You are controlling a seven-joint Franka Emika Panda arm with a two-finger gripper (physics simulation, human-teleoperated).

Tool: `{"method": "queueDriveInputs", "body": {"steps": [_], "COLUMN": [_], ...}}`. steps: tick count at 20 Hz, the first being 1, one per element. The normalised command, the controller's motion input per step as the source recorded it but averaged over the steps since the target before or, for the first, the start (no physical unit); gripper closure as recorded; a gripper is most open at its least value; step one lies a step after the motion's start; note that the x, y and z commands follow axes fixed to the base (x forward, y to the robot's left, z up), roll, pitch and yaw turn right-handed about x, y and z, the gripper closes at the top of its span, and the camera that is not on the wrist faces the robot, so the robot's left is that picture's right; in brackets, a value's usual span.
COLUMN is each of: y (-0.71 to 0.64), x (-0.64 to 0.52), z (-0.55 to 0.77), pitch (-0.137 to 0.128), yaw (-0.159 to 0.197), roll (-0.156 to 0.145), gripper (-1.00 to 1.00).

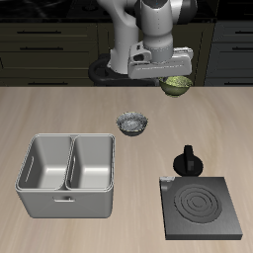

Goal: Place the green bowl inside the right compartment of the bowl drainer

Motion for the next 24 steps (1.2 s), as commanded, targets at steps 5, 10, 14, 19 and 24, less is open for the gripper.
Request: {"method": "queueDriveInputs", "body": {"steps": [5,10,14,19,24], "y": [-0.06,-0.11,-0.23,-0.73,-0.56], "x": [-0.1,0.02,-0.08,-0.16,-0.22], "z": [0.38,0.02,0.13,0.32,0.24], "pitch": [-0.087,0.008,-0.021,-0.041,-0.047], "yaw": [-0.003,-0.004,0.002,-0.003,0.009], "roll": [0.002,-0.007,-0.02,-0.111,-0.086], "gripper": [1.0,1.0,1.0,1.0,1.0]}}
